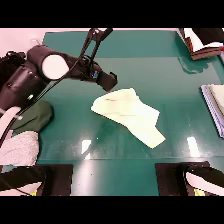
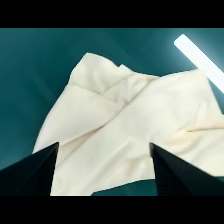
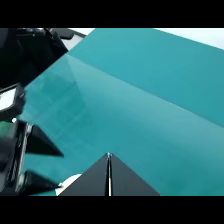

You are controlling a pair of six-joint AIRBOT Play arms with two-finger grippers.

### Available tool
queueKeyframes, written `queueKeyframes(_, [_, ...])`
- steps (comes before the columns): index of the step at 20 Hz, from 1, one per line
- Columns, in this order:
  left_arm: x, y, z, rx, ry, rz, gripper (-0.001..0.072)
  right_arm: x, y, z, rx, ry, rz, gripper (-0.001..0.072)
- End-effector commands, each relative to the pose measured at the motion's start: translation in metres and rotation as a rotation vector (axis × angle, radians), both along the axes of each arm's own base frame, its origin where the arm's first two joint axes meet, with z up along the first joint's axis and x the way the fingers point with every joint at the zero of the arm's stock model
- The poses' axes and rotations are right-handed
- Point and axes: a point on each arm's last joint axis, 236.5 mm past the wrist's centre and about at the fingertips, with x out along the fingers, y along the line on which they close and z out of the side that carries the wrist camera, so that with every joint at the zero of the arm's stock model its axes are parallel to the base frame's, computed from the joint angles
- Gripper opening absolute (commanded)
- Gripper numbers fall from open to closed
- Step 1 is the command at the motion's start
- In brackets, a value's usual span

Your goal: Fold the shirts.

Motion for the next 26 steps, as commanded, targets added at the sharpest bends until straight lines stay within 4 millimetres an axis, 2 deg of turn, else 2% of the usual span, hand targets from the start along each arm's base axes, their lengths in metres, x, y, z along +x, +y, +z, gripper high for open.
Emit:
queueKeyframes(1, [0.038, 0.042, -0.053, -0.007, 0.18, 0.162, 0.0659, -0.003, -0.001, -0.014, -0.025, 0.043, 0.006, 0.002])
queueKeyframes(3, [0.048, 0.076, -0.097, -0.011, 0.313, 0.236, 0.0659, -0.007, -0.002, -0.031, -0.033, 0.087, 0.004, 0.002])
queueKeyframes(5, [0.048, 0.096, -0.146, -0.036, 0.459, 0.296, 0.0659, -0.006, -0.014, -0.054, -0.039, 0.149, -0.023, 0.0021])
queueKeyframes(8, [0.034, 0.107, -0.21, 0.004, 0.604, 0.291, 0.0659, 0.0, -0.052, -0.1, -0.04, 0.293, -0.123, 0.002])
queueKeyframes(10, [0.025, 0.098, -0.236, 0.015, 0.667, 0.262, 0.0658, -0.005, -0.077, -0.14, -0.046, 0.425, -0.172, 0.0021])
queueKeyframes(12, [0.018, 0.077, -0.242, -0.015, 0.688, 0.199, 0.0658, -0.013, -0.098, -0.182, -0.039, 0.551, -0.219, 0.0021])
queueKeyframes(14, [0.019, 0.058, -0.236, -0.059, 0.661, 0.162, 0.0656, -0.022, -0.112, -0.223, -0.021, 0.66, -0.262, 0.0021])
queueKeyframes(15, [0.022, 0.053, -0.234, -0.074, 0.65, 0.163, 0.0575, -0.028, -0.118, -0.245, -0.009, 0.721, -0.28, 0.0025])
queueKeyframes(16, [0.022, 0.052, -0.234, -0.073, 0.644, 0.162, 0.0355, -0.035, -0.123, -0.265, -0.001, 0.782, -0.293, 0.0045])
queueKeyframes(17, [0.022, 0.052, -0.234, -0.072, 0.643, 0.161, 0.0101, -0.043, -0.127, -0.287, 0.014, 0.845, -0.31, 0.0172])
queueKeyframes(18, [0.023, 0.053, -0.233, -0.07, 0.638, 0.16, 0.0026, -0.05, -0.131, -0.307, 0.026, 0.902, -0.325, 0.034])
queueKeyframes(19, [0.023, 0.053, -0.231, -0.067, 0.638, 0.154, 0.0028, -0.058, -0.134, -0.33, 0.043, 0.968, -0.339, 0.0449])
queueKeyframes(23, [0.029, 0.049, -0.212, -0.07, 0.613, 0.12, 0.0027, -0.081, -0.133, -0.42, 0.093, 1.191, -0.392, 0.0458])
queueKeyframes(25, [0.032, 0.047, -0.204, -0.075, 0.6, 0.112, 0.0027, -0.083, -0.112, -0.45, 0.144, 1.247, -0.347, 0.0458])
queueKeyframes(26, [0.034, 0.046, -0.202, -0.078, 0.594, 0.111, 0.0027, -0.079, -0.099, -0.458, 0.182, 1.262, -0.326, 0.0458])
